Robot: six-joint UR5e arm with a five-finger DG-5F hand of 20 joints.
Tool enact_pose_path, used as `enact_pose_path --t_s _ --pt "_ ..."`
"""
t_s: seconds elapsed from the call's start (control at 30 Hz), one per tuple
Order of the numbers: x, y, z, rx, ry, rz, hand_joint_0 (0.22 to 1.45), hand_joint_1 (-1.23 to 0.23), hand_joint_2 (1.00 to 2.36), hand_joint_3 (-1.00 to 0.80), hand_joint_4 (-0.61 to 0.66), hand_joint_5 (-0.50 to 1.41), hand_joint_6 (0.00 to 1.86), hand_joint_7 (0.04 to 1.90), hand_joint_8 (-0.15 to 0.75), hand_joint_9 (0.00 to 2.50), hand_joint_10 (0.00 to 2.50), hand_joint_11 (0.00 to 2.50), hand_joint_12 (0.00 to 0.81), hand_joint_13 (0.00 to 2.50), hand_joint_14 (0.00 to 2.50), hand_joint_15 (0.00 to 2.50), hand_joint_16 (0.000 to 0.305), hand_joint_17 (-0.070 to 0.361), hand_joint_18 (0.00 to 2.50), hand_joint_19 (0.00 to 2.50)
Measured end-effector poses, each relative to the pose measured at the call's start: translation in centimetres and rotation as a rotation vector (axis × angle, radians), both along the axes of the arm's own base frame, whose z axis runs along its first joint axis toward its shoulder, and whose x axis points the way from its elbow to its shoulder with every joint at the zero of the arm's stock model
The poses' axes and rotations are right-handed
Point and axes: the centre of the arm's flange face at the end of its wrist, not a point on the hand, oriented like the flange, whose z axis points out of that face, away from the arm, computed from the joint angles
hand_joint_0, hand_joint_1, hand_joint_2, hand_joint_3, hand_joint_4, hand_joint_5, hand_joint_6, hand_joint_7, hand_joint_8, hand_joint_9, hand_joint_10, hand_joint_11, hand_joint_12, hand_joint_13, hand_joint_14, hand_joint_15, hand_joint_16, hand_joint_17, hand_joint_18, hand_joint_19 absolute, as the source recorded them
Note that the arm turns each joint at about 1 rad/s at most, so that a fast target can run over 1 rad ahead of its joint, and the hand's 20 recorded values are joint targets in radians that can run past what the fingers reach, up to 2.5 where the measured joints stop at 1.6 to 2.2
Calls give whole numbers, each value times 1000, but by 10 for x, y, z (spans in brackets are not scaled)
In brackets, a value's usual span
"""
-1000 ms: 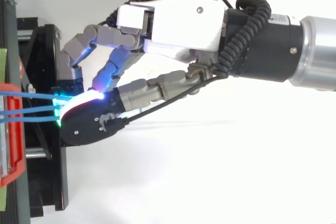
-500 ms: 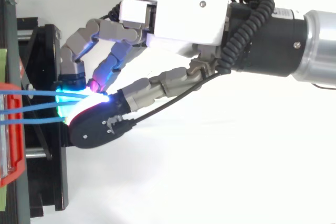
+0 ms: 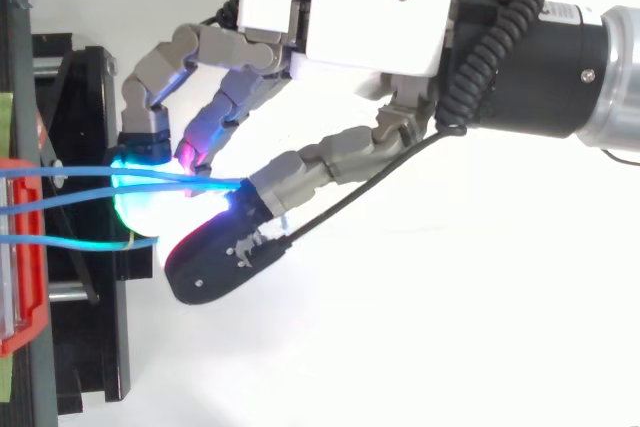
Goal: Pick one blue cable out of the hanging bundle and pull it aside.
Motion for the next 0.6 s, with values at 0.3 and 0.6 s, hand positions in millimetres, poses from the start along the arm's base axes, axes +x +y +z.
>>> enact_pose_path --t_s 0.3,0.6 --pt "0 0 0 0 1 0 578 -518 1013 -333 -9 -115 893 958 247 1012 17 497 260 815 19 463 40 90 595 465" --pt "-1 -1 1 3 2 -2 600 -747 1011 -64 -13 -108 937 915 287 1011 15 494 297 847 17 436 50 112 685 399"
